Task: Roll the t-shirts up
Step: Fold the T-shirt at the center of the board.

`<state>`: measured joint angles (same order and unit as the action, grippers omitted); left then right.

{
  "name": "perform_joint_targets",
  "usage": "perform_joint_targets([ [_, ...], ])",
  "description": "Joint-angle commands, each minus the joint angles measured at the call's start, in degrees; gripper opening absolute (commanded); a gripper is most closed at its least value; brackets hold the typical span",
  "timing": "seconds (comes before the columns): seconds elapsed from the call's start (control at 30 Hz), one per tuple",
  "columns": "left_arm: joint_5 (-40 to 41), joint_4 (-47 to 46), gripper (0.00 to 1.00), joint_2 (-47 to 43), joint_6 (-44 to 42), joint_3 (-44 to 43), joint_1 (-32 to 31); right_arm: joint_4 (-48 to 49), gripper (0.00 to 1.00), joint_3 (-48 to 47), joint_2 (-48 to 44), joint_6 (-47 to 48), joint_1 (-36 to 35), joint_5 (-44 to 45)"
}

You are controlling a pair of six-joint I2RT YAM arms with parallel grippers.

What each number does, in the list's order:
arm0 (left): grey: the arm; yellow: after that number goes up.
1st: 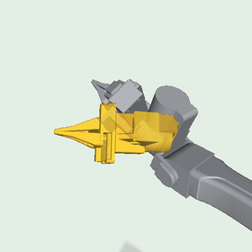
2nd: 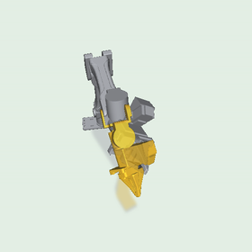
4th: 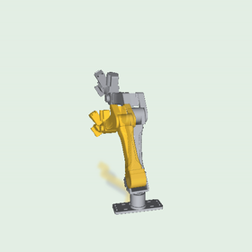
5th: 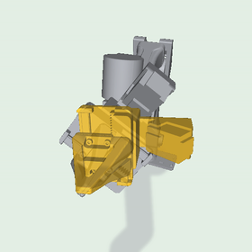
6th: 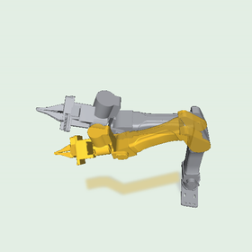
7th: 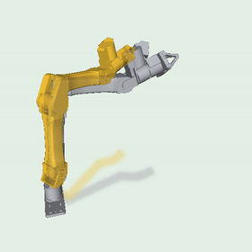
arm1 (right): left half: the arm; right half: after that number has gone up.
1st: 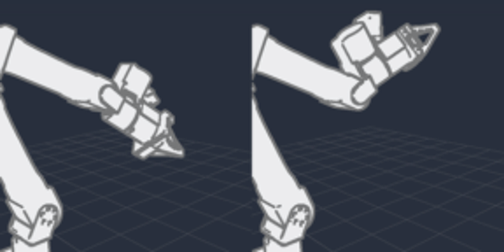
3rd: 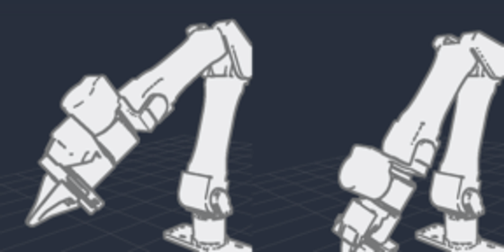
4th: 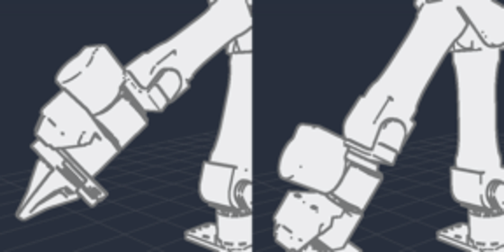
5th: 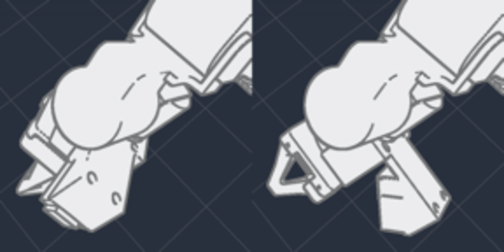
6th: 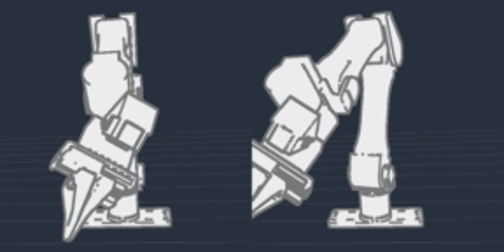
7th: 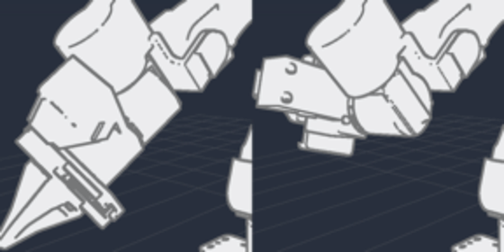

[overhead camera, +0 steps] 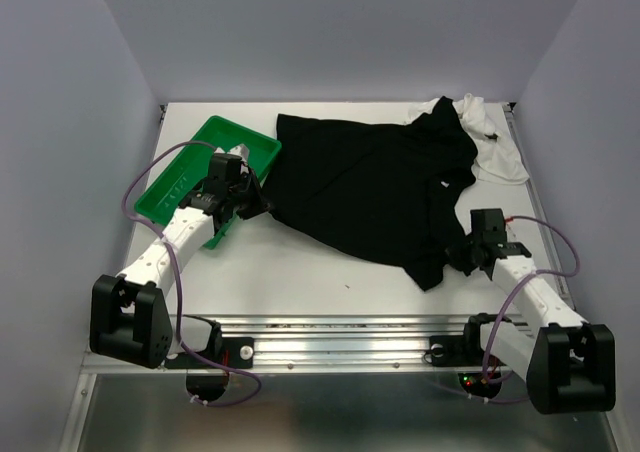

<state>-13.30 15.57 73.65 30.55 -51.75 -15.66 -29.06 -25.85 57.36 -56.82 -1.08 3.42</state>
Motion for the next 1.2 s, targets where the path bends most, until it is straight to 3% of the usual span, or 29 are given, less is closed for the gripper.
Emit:
perform_joint_targets([
  [0.0,0.0,-1.9,0.00,-1.0,-0.1,0.0,-0.2,3.3,0.01,-7.3,-1.1,5.2,0.5,2.3],
  [0.07,0.0,-1.9,0.00,-1.3,0.0,0.2,-0.2,0.2,0.08,-7.2,-2.2,6.2,0.5,2.9],
  [0.13,-0.1,-2.0,0.00,-1.3,0.0,0.2,-0.1,-2.5,0.34,-6.3,-3.7,6.3,0.5,3.4],
  [0.2,-0.2,-2.0,0.00,-1.3,0.0,0.2,-0.2,-6.2,0.69,-5.2,-5.8,5.3,0.5,3.6],
  [0.3,-0.1,-1.9,0.00,-1.3,0.0,-0.1,-0.1,-9.4,0.85,-2.5,-8.1,3.3,0.5,3.2],
  [0.43,-0.1,-1.8,0.00,-1.4,0.1,-0.5,-0.1,-13.5,0.86,-1.7,-11.1,-1.2,0.5,2.0],
  [0.73,-0.1,-1.8,0.00,-1.0,0.0,-0.8,-0.1,-13.0,0.85,-0.2,-8.2,-3.4,0.5,5.5],
  [0.87,-0.1,-1.8,0.00,-1.0,0.0,-0.8,-0.2,-5.3,0.81,2.6,-6.0,-3.5,0.5,5.5],
  [0.97,-0.3,-1.6,0.00,-1.1,0.0,-0.8,-0.2,3.5,0.65,5.1,-4.5,-2.4,0.5,5.5],
  [1.0,-0.2,-1.4,0.00,-1.1,-0.1,-1.0,-0.1,6.2,0.45,5.5,-4.2,-1.6,0.5,4.8],
  [1.03,-0.2,-1.3,0.00,-1.2,-0.2,-1.1,-0.2,8.0,0.32,5.6,-3.8,-0.9,0.5,4.6],
  [1.07,-0.2,-1.0,0.00,-1.2,-0.2,-1.2,-0.1,9.2,0.10,4.2,-3.7,-0.2,0.5,4.6],
  [1.1,-0.3,-0.6,0.00,-1.1,-0.2,-1.7,-0.2,9.2,0.03,2.7,-3.7,0.3,0.5,4.5],
  [1.17,-0.7,-0.3,0.00,-1.0,0.0,-3.6,-0.1,7.2,0.01,-1.3,-3.5,3.0,0.5,4.8],
])
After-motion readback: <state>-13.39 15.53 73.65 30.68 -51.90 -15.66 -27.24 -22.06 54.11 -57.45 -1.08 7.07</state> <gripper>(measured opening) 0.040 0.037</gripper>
